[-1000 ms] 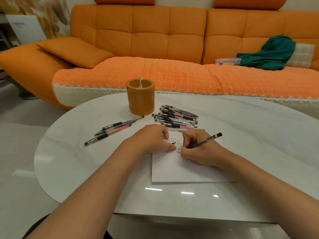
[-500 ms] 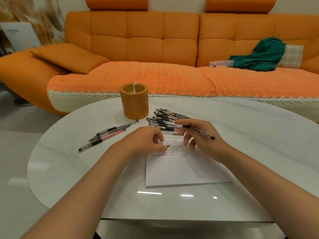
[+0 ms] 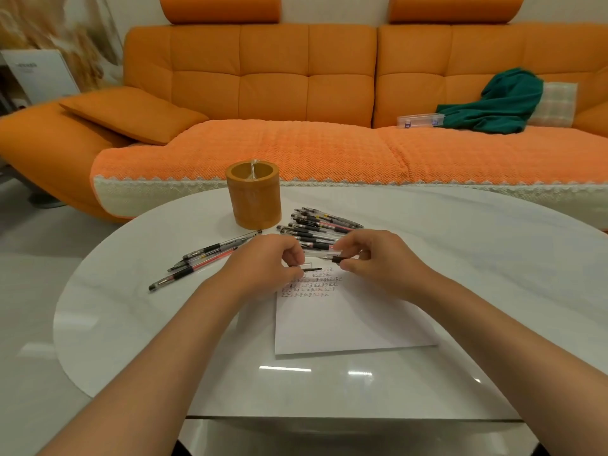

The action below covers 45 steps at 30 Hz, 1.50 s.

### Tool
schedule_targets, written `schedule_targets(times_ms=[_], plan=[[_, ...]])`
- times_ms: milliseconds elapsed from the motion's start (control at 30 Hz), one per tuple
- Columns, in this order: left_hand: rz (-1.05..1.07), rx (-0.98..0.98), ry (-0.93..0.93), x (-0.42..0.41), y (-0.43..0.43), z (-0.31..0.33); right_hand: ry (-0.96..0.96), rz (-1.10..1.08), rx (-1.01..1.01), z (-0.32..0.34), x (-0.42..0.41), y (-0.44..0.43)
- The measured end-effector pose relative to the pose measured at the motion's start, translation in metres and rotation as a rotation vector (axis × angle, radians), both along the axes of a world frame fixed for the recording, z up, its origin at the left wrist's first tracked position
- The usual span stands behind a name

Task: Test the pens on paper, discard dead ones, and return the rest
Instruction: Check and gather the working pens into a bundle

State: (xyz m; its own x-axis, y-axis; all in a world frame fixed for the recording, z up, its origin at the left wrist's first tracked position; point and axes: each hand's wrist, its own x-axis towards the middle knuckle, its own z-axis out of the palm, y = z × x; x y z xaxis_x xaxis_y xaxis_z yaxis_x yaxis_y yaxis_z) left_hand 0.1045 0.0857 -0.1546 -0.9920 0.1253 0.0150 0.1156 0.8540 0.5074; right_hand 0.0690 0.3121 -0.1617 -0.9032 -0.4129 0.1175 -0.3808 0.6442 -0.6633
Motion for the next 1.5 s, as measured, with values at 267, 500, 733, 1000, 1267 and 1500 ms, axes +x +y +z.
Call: schedule_targets(times_ms=[267,500,733,1000,1267,1500], plan=[[-0.005,0.024,0.085,0.001,0.004,0.000,0.070,0.019,0.062,0.000,0.002,-0.005],[-0.031,0.272,0.024,0.005,0.018,0.001,0.186,0.109,0.232,0.000,0.013,-0.011],[-0.015,0.581,-0.184,0.011,0.030,0.009,0.534,0.017,0.527,-0.001,0.016,-0.019],[-0.019,0.599,-0.248,0.010,0.028,0.005,0.515,-0.025,0.468,-0.005,0.019,-0.025],[0.166,0.494,0.042,-0.001,0.009,0.005,0.239,0.107,0.162,-0.007,0.007,-0.028],[0.212,0.070,0.177,-0.002,-0.028,-0.010,0.177,0.034,0.110,-0.004,-0.009,-0.036]])
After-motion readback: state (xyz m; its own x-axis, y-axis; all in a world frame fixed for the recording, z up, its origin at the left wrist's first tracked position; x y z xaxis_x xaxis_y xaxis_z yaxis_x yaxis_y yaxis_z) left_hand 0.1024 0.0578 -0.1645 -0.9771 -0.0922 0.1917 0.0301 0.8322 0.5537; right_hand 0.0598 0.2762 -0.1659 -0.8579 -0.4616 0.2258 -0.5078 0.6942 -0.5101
